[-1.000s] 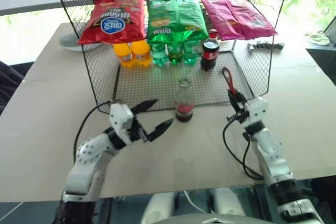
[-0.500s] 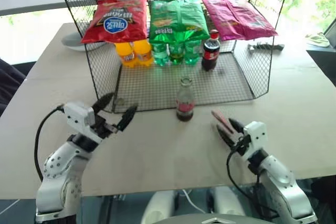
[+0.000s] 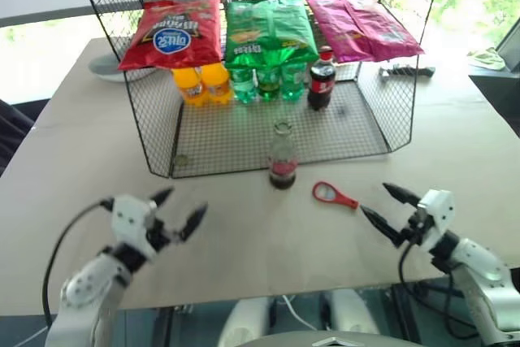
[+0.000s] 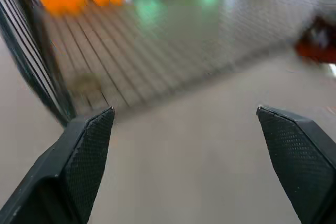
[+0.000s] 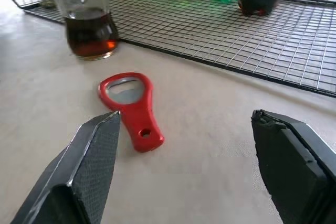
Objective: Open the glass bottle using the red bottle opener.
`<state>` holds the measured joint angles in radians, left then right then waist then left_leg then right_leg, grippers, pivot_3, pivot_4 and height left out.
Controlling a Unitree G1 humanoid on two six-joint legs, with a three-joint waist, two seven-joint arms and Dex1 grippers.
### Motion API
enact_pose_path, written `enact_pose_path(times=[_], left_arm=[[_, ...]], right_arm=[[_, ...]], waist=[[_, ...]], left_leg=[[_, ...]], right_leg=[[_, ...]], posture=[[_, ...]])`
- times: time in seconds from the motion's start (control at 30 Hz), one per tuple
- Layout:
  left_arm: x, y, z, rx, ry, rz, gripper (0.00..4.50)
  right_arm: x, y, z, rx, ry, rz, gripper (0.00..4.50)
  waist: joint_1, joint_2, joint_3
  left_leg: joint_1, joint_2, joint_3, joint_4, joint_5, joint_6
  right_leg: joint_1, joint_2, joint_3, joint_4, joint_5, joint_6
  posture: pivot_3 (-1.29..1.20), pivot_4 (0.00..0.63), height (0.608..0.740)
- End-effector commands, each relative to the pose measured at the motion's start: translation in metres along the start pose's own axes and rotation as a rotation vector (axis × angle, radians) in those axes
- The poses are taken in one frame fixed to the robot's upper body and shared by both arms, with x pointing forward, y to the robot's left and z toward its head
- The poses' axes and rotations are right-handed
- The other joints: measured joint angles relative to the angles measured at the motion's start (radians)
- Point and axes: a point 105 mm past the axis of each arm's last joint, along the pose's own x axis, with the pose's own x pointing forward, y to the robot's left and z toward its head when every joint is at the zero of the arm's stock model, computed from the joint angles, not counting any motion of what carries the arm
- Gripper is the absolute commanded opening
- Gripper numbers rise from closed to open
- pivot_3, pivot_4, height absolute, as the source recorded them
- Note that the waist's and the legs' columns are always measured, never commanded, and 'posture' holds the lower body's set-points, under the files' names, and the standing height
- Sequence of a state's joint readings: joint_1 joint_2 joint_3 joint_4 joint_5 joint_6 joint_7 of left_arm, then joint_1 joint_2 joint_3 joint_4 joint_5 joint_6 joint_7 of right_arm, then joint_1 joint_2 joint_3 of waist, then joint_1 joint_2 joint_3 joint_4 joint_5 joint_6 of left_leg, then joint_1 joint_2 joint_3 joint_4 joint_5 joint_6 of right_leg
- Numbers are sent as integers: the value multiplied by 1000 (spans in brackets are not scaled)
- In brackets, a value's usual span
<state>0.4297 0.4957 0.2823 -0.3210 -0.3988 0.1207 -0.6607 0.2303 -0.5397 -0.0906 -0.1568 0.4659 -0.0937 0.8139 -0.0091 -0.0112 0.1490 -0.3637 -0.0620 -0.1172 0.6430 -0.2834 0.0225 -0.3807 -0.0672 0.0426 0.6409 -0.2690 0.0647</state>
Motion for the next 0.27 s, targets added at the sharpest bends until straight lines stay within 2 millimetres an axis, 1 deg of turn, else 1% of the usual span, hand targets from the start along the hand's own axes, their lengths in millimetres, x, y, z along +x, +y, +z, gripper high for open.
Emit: enact_pose_path(times=[0.03,0.13,0.27], left_arm=[[-4,-3,8,63,-28,-36,4500],[-4,-5,5,59,-18,-55,4500],[-2,-11,5,63,-26,-92,4500]], right_arm=[[-16,-5,4,-52,-4,49,3997],[-24,-11,0,-64,18,50,3997],[-26,-12,-2,-63,25,49,3997]], waist=[[14,-1,1],[24,0,1],[23,0,1]], left_leg=[[-1,0,-2,1,0,0],[0,0,-2,1,0,0],[0,0,-2,2,0,0]], right_leg=[[0,0,-1,0,0,0],[1,-1,-1,0,0,0],[1,-1,0,0,0,0]], posture=[[0,150,740],[0,150,740],[0,150,740]])
